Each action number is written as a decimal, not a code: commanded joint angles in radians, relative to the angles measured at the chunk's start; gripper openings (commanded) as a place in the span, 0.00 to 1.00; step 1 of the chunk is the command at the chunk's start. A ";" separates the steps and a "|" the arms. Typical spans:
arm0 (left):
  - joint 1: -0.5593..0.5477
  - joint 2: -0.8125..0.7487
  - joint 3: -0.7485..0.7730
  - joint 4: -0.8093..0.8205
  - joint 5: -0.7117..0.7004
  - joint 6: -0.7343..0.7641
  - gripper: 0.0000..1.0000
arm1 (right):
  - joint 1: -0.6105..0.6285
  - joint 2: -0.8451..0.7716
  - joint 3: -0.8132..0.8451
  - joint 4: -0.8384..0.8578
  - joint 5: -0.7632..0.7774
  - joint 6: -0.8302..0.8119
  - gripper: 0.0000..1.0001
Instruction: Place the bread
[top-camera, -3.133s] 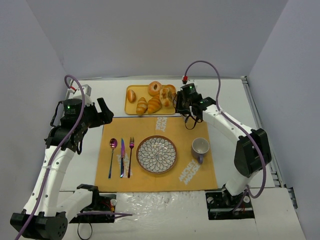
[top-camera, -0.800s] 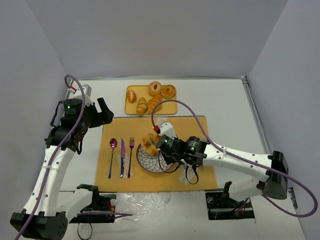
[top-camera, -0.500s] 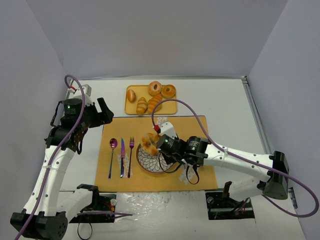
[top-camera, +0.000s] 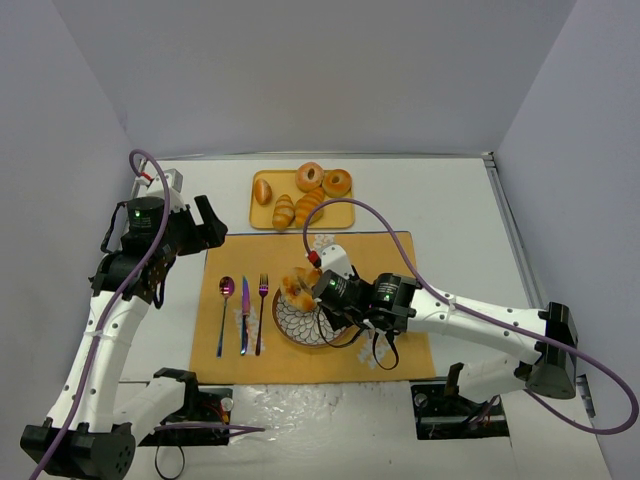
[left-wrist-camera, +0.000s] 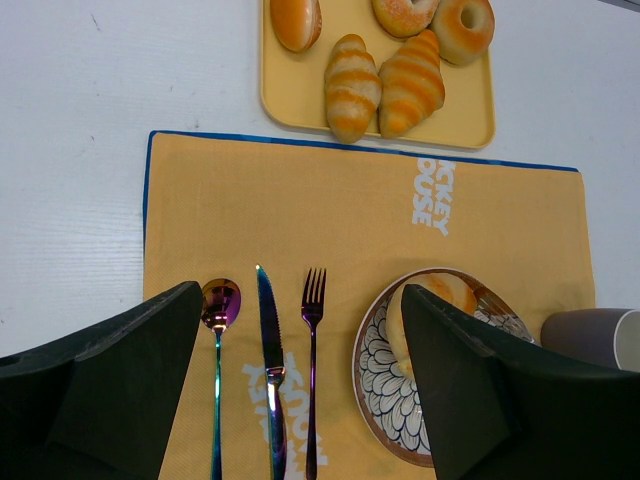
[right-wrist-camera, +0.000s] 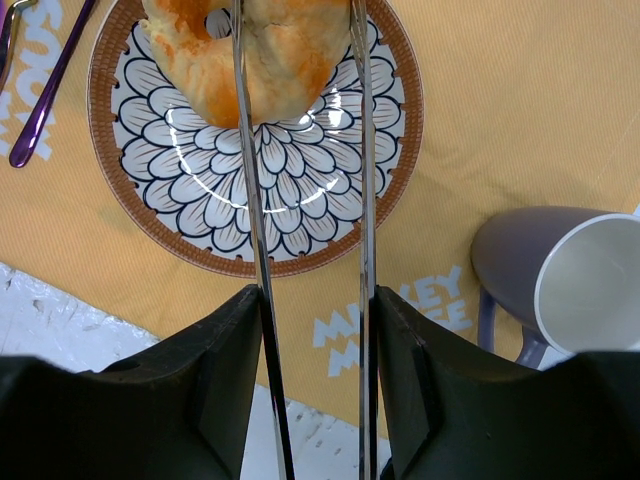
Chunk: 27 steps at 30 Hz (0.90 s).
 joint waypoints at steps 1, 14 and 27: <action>0.004 0.000 0.020 0.064 0.005 0.003 0.77 | 0.010 -0.027 0.055 0.002 0.055 0.015 0.43; 0.004 0.001 0.020 0.063 0.005 0.003 0.77 | 0.015 -0.021 0.059 -0.006 0.062 0.016 0.51; 0.004 -0.001 0.020 0.065 0.005 0.003 0.77 | 0.015 -0.043 0.090 -0.012 0.121 0.023 0.54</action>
